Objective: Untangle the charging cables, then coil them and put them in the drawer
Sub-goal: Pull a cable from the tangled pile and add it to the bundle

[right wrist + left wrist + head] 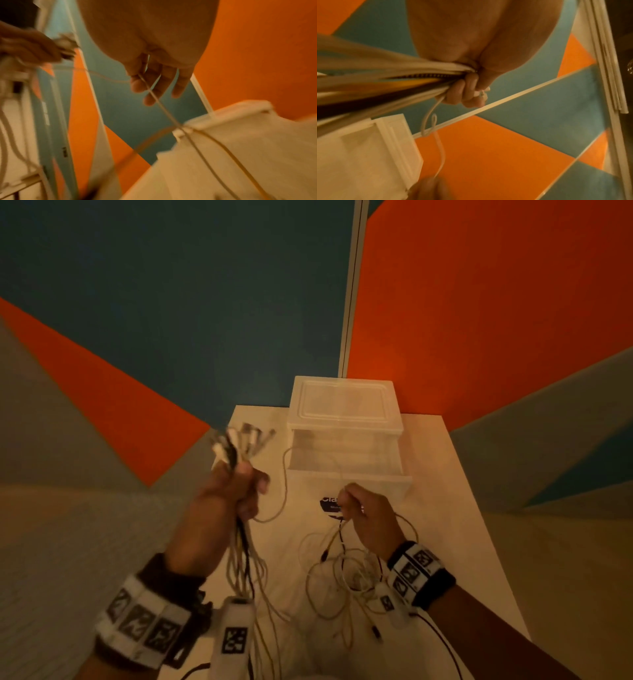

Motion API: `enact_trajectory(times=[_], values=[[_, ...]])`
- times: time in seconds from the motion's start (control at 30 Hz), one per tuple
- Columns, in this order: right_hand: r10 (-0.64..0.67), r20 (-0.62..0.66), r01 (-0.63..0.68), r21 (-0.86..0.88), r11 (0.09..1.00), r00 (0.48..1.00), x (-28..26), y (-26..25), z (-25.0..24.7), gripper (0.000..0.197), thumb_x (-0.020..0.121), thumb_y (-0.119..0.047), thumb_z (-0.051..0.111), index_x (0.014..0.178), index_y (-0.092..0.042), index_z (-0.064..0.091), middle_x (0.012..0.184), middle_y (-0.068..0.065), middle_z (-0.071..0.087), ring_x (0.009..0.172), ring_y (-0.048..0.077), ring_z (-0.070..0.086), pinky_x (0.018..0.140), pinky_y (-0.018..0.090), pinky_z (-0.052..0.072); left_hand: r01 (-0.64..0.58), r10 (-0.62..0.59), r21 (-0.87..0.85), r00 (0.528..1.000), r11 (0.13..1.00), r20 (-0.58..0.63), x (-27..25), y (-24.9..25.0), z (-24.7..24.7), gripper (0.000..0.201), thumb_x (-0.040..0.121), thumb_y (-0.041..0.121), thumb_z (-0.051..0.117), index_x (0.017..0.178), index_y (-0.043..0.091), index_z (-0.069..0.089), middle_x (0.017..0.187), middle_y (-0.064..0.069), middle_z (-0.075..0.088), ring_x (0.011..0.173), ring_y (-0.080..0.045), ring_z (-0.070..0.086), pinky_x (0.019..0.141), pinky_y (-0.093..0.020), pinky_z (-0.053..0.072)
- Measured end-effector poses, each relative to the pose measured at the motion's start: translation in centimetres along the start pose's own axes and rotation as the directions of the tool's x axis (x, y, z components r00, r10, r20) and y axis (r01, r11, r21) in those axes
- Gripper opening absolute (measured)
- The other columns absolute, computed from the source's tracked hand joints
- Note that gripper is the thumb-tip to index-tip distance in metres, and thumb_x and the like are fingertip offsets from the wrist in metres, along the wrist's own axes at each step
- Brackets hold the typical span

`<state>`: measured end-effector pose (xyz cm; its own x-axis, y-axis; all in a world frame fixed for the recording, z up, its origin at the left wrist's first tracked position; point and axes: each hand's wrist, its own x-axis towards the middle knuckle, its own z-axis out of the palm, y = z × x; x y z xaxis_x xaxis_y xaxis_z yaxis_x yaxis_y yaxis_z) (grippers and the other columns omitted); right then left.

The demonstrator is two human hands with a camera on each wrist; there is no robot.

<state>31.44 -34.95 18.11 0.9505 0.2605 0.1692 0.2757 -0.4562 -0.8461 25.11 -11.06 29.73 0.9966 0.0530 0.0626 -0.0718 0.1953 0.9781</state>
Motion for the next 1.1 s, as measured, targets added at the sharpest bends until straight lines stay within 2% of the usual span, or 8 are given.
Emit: enact_trajectory(times=[0.13,0.23,0.37,0.57,0.67,0.83,0.97,1.1], values=[[-0.194,-0.027,0.193,-0.027,0.981,0.981,0.6,-6.3,-0.2,0.029,0.100,-0.038,0.040,0.080,-0.020,0.052,0.065,-0.001,0.052,0.061,0.017,0.052,0.059,0.037,0.044,0.045,-0.051,0.139,0.998,0.989,0.042,0.2,-1.7,2.9,0.025,0.103,0.025,0.043,0.088,0.005,0.047,0.088,-0.017,0.071,0.048,-0.011,0.033,0.052,-0.027,0.036],[-0.267,0.009,0.267,-0.053,0.962,0.964,-0.1,-8.1,0.5,0.021,0.100,-0.026,0.047,0.086,-0.015,0.058,0.063,-0.012,0.046,0.058,0.008,0.046,0.056,0.033,0.040,0.035,-0.037,0.126,0.999,0.991,0.016,0.2,-1.7,4.8,0.026,0.103,0.018,0.040,0.085,0.013,0.057,0.057,0.003,0.054,0.050,-0.010,0.035,0.055,-0.028,0.036],[-0.297,0.087,0.296,0.029,0.955,0.951,-1.2,-7.5,1.4,0.017,0.100,-0.016,0.047,0.088,-0.018,0.058,0.078,-0.019,0.052,0.070,0.006,0.054,0.065,0.031,0.045,0.037,-0.035,0.057,0.999,0.998,-0.040,1.0,-2.3,4.9,0.021,0.104,0.017,0.041,0.087,0.006,0.047,0.059,0.006,0.048,0.053,-0.009,0.038,0.055,-0.024,0.037],[-0.004,0.253,-0.002,0.023,1.000,0.967,-3.8,0.6,1.6,0.022,0.096,-0.022,0.038,0.083,-0.028,0.054,0.075,-0.009,0.050,0.069,0.015,0.047,0.065,0.041,0.041,-0.113,0.100,-0.054,0.975,0.992,-0.199,2.4,0.6,1.0,0.020,0.102,0.010,0.040,0.084,0.016,0.047,0.070,0.003,0.048,0.054,-0.003,0.037,0.051,-0.016,0.033],[0.192,0.326,-0.138,-0.183,0.973,0.925,-4.9,5.9,0.5,0.020,0.097,-0.016,0.039,0.092,-0.009,0.058,0.087,0.015,0.060,0.076,0.027,0.054,0.072,0.041,0.046,-0.215,0.193,-0.103,0.964,0.971,-0.184,2.5,2.8,-1.3,0.022,0.103,0.011,0.038,0.087,0.021,0.049,0.068,0.008,0.047,0.054,-0.003,0.034,0.052,-0.017,0.032],[0.302,0.280,-0.214,-0.304,0.928,0.911,-4.6,11.2,-0.1,0.025,0.102,-0.024,0.036,0.080,-0.020,0.047,0.076,0.002,0.051,0.070,0.018,0.048,0.071,0.040,0.043,-0.263,0.243,-0.122,0.957,0.957,-0.157,2.3,4.0,-3.7,0.018,0.104,0.020,0.038,0.093,0.025,0.051,0.074,0.006,0.039,0.057,-0.006,0.028,0.055,-0.017,0.036],[0.449,0.325,-0.275,-0.460,0.844,0.832,-4.0,12.8,-0.9,0.044,0.100,-0.049,0.030,0.095,-0.015,0.058,0.100,0.002,0.051,0.106,0.029,0.054,0.094,0.036,0.040,-0.324,0.303,-0.181,0.943,0.929,-0.135,2.4,4.8,-5.3,0.010,0.098,0.028,0.049,0.089,0.025,0.049,0.072,0.009,0.041,0.054,-0.001,0.032,0.053,-0.014,0.035],[0.353,0.126,-0.277,-0.405,0.871,0.927,-4.1,12.7,-0.9,0.064,0.081,-0.065,0.025,0.098,-0.024,0.071,0.129,-0.002,0.056,0.119,0.023,0.053,0.102,0.045,0.041,-0.281,0.265,-0.082,0.951,0.956,-0.162,1.7,4.2,-4.3,0.013,0.101,0.022,0.044,0.089,0.024,0.050,0.072,0.008,0.043,0.055,-0.002,0.033,0.052,-0.015,0.034]])
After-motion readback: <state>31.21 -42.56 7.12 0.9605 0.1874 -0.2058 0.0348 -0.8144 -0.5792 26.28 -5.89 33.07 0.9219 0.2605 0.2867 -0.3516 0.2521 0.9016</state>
